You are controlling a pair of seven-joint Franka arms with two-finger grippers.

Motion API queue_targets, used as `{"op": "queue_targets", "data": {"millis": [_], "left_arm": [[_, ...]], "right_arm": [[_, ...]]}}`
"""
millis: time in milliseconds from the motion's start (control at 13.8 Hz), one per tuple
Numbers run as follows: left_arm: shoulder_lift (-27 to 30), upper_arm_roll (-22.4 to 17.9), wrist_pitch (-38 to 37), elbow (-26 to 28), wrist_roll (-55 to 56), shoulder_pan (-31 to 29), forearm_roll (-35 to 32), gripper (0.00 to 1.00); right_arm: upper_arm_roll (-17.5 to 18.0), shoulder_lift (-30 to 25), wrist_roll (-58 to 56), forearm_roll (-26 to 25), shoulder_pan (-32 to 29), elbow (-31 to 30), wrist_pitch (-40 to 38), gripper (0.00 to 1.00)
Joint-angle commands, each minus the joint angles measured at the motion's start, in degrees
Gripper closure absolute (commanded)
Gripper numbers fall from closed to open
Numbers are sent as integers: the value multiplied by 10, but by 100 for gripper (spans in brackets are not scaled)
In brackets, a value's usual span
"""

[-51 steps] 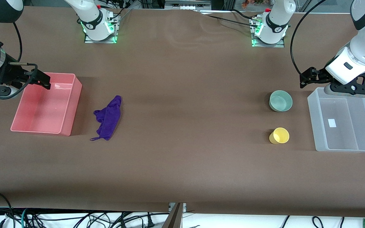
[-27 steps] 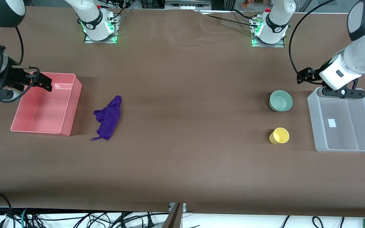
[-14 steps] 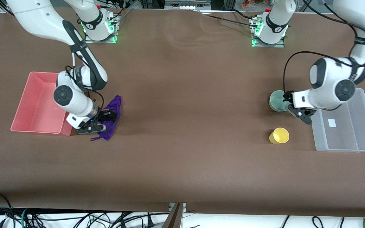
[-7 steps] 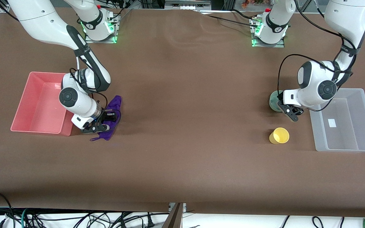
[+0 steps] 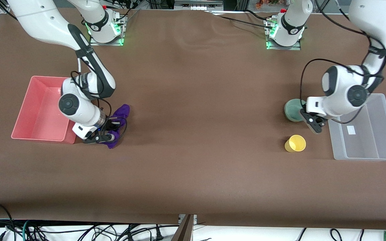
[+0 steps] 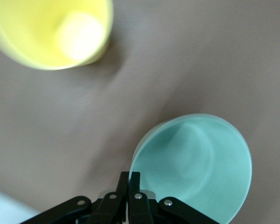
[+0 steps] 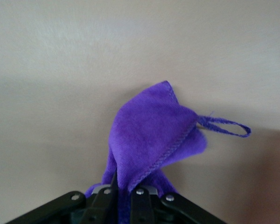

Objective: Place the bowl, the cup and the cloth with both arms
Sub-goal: 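Place the cloth in the pink bin while the left gripper places the bowl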

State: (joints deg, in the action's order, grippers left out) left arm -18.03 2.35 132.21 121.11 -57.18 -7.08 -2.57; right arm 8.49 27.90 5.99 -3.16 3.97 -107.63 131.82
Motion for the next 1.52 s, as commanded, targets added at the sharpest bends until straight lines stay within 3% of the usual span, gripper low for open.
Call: {"op": "queue_targets", "data": {"millis": [0, 145, 363, 581, 798, 944, 1089, 1234, 1306, 1379, 1452], "left_arm": [[6, 1, -146, -118, -75, -42, -13, 100], [-2, -1, -237, -195, -107, -64, -15, 100], [-65, 1, -211, -248, -153, -137, -76, 100], [-144, 1, -105, -273, -182, -170, -75, 100], [-183, 2, -72, -273, -182, -184, -67, 100], [-184, 5, -72, -276, -181, -185, -61, 1], [-142, 8, -111, -276, -176, -180, -54, 0], [-93, 42, -173, -291, -132, -178, -27, 0], [-85, 61, -202, -302, -84, -176, -24, 0], [-86, 78, -215, -321, -29, -174, -23, 0], [-89, 101, -216, -329, 26, -169, -23, 0]], "right_arm": [[0, -49, -27, 4, -25, 97, -195, 100], [-5, -54, -95, 3, -43, 182, -329, 100], [-70, -86, -190, -5, -50, 214, -414, 100], [-141, -90, -285, -7, -59, 177, -402, 100], [-161, -87, -298, -7, -70, 99, -321, 100], [-168, -83, -298, -6, -70, 47, -266, 100], [-169, -76, -297, -6, -70, 3, -200, 100], [-170, -73, -293, -4, -70, -15, -177, 100], [-172, -72, -293, -4, -70, -16, -177, 55], [-174, -73, -295, -1, -70, -14, -181, 1], [-173, -80, -288, 3, -70, -7, -184, 0]]}}
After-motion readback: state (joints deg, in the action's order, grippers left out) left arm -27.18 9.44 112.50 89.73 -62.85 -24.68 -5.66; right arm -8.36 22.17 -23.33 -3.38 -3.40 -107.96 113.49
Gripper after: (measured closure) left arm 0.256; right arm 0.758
